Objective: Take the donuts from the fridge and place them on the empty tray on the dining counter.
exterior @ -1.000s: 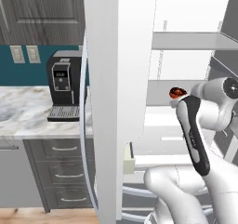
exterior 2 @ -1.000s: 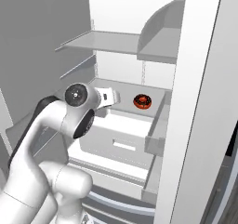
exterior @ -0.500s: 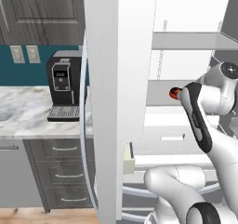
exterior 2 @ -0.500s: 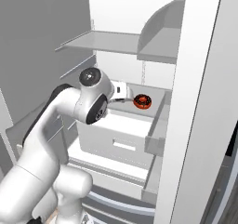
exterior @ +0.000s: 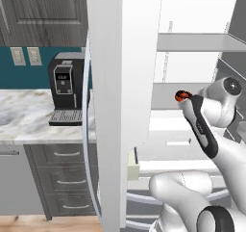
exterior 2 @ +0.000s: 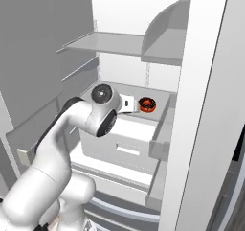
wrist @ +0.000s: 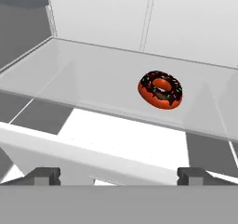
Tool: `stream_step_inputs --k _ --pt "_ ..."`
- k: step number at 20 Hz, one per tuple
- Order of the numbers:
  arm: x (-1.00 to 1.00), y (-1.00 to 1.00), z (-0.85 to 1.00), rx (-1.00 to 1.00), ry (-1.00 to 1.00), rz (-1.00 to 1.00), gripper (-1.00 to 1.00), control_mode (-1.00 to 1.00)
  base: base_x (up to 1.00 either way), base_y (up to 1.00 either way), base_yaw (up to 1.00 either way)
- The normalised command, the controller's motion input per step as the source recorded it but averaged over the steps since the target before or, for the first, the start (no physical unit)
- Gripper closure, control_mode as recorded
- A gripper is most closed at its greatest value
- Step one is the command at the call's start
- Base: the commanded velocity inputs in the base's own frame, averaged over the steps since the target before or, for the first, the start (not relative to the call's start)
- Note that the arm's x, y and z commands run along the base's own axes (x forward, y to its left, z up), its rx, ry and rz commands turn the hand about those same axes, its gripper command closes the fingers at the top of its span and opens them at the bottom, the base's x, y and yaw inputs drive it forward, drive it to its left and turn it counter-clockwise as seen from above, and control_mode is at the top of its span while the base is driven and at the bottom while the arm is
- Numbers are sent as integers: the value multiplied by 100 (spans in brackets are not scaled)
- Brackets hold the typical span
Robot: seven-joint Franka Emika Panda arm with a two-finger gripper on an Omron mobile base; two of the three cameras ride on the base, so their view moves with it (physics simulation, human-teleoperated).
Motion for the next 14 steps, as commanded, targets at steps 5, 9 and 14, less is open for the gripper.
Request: stream_step_inputs --k 5,9,14 --pt "43 0 0 3 8 0 -100 -100 0 0 0" --pt "27 0 -22 1 6 0 -100 -100 0 0 0" --pt "38 0 -26 7 4 0 -100 -100 0 0 0"
